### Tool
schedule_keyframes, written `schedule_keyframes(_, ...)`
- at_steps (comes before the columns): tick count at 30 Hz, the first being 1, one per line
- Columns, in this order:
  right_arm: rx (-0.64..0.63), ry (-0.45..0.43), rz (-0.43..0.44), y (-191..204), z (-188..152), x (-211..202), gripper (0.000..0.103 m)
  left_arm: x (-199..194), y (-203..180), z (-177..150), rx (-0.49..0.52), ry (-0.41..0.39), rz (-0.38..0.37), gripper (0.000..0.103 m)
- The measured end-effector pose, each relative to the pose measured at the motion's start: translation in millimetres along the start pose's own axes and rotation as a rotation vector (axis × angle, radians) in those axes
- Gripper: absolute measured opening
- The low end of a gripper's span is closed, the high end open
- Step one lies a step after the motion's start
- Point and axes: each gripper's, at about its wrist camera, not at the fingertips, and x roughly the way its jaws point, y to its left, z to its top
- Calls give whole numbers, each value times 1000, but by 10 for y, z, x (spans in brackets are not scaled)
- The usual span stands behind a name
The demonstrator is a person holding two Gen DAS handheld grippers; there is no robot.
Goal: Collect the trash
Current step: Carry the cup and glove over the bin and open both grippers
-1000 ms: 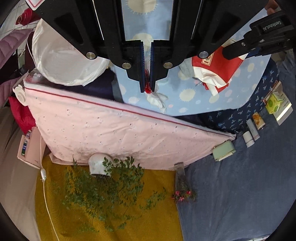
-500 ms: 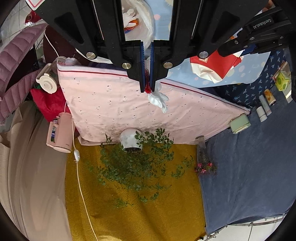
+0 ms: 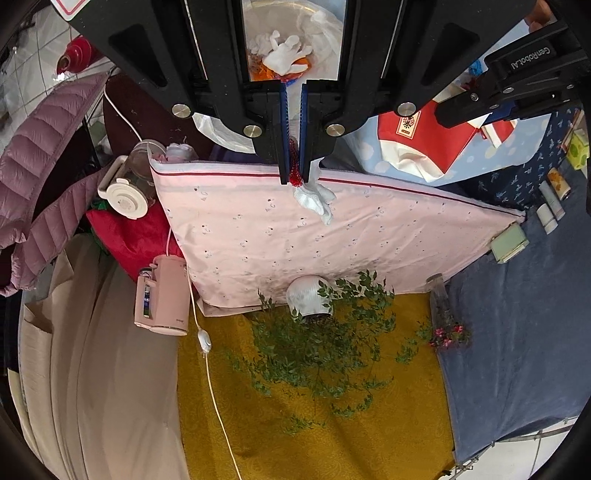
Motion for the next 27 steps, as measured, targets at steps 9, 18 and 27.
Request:
schedule_keyframes(9, 42, 58, -32, -274, -198, 222, 5, 346, -253, -47, 38, 54, -30, 30)
schedule_keyframes(18, 53, 67, -59, -362, -271, 251, 29, 500, -268, -67, 8, 59, 14, 53)
schedule_keyframes(27, 45, 64, -43, -279, -289, 209, 35, 441, -229, -103, 7, 50, 39, 53)
